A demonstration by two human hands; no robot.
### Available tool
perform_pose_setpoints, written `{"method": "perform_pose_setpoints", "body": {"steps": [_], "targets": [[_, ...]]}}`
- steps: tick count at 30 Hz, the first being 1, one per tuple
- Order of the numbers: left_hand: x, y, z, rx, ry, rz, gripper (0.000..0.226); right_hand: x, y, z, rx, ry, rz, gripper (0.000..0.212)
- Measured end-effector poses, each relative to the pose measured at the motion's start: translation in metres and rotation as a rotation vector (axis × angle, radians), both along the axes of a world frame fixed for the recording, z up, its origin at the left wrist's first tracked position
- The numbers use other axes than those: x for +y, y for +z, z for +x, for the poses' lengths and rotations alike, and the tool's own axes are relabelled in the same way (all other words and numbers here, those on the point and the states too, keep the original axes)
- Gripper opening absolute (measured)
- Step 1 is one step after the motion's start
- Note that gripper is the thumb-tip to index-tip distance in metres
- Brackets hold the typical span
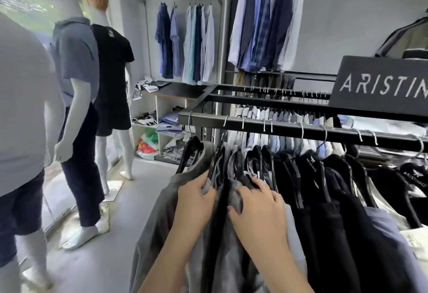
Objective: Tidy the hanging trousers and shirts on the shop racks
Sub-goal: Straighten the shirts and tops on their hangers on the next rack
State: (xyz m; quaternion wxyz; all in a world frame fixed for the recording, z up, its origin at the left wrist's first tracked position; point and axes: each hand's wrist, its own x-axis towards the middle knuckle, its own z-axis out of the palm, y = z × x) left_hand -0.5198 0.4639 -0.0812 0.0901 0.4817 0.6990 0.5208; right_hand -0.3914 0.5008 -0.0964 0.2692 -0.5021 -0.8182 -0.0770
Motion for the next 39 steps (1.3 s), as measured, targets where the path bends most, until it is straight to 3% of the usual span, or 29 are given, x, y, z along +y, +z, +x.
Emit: {"method": "perform_pose_setpoints", "body": {"steps": [3,10,16,20,23,25,30,33,35,39], "targets": [[0.003,-0.007,0.0,-0.04,0.014,0.009,0.009,0.004,-0.003,0.0,0.005,-0.02,0.016,0.038],[0.014,-0.011,0.012,0.011,0.064,0.06,0.008,0.006,-0.009,-0.003,0.053,-0.026,0.091,0.04],[0.027,0.012,0.005,0.054,0.079,0.073,0.036,0.003,-0.01,-0.006,0.082,-0.022,0.134,0.038],[0.036,0.018,-0.005,0.053,0.079,0.051,0.04,0.004,-0.01,-0.004,0.113,-0.005,0.143,0.038],[0.042,0.006,-0.011,0.016,0.085,-0.012,0.033,0.002,-0.008,-0.003,0.106,-0.003,0.136,0.035],[0.042,-0.009,-0.015,-0.033,0.081,-0.075,0.016,0.001,-0.006,-0.001,0.092,0.0,0.118,0.032],[0.0,-0.053,-0.015,-0.082,0.043,-0.12,0.011,0.001,-0.006,0.002,0.077,0.024,0.055,0.036],[-0.045,-0.064,-0.014,-0.179,-0.033,-0.114,0.034,-0.001,-0.004,0.004,0.122,0.044,0.044,0.04],[-0.07,-0.069,-0.02,-0.192,-0.014,-0.116,0.036,-0.002,-0.004,0.006,0.166,0.06,0.044,0.042],[-0.117,-0.073,-0.029,-0.021,0.13,-0.172,0.027,0.003,-0.01,0.007,0.177,0.127,0.083,0.038]]}}
